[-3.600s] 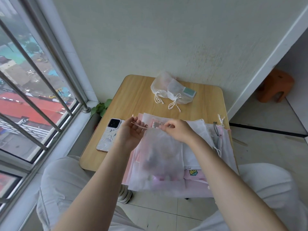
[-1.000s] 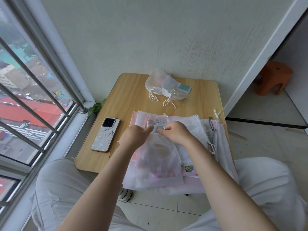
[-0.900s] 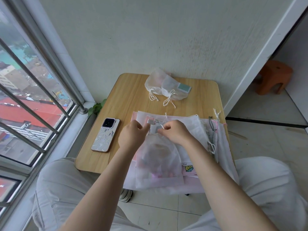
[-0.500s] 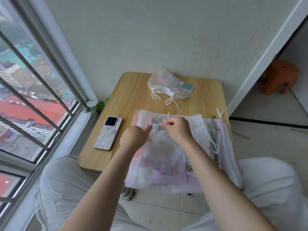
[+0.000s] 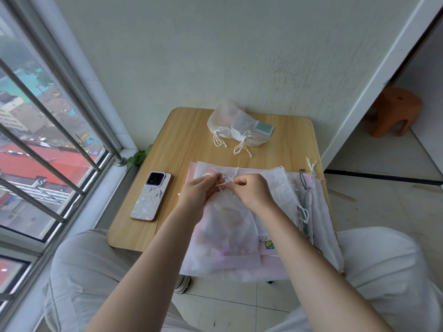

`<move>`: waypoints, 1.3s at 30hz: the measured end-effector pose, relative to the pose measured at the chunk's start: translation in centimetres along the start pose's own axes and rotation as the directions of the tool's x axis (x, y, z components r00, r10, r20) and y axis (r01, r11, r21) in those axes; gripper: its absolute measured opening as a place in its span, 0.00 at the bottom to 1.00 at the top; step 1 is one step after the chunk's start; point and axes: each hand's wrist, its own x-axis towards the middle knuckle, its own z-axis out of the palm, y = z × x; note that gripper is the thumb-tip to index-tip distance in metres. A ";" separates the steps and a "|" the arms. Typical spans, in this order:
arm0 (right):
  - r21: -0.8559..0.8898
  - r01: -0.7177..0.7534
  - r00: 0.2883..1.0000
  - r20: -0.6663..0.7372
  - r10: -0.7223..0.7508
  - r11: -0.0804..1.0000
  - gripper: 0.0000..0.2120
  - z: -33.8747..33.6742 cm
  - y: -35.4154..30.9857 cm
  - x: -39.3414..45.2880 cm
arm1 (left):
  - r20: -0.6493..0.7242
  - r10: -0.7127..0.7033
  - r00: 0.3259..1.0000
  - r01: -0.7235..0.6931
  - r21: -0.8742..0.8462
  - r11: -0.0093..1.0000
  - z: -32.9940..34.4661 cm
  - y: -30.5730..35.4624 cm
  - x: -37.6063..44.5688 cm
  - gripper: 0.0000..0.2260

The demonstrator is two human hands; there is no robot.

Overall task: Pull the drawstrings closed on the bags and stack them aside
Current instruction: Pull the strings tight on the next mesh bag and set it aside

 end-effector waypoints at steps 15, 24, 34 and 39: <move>0.435 0.026 0.992 0.097 -0.075 0.900 0.06 -1.1 -4.4 -0.7 | 0.330 -0.090 0.940 -0.163 0.662 0.732 2.1 3.5 -1.6 0.15; -0.015 -0.082 0.979 0.185 0.084 0.996 0.17 -3.5 -3.9 -0.3 | 0.213 -0.095 0.973 -0.035 0.535 0.844 0.5 2.7 -0.1 0.15; 0.052 -0.120 0.953 0.287 0.100 0.991 0.04 -3.6 -2.8 -0.9 | 0.089 -0.036 0.995 -0.005 0.420 0.908 0.6 1.8 0.6 0.09; 0.064 -0.138 0.938 0.328 0.110 0.988 0.05 -2.9 -2.6 -1.1 | 0.167 -0.051 0.985 -0.027 0.435 0.900 0.2 2.5 0.5 0.08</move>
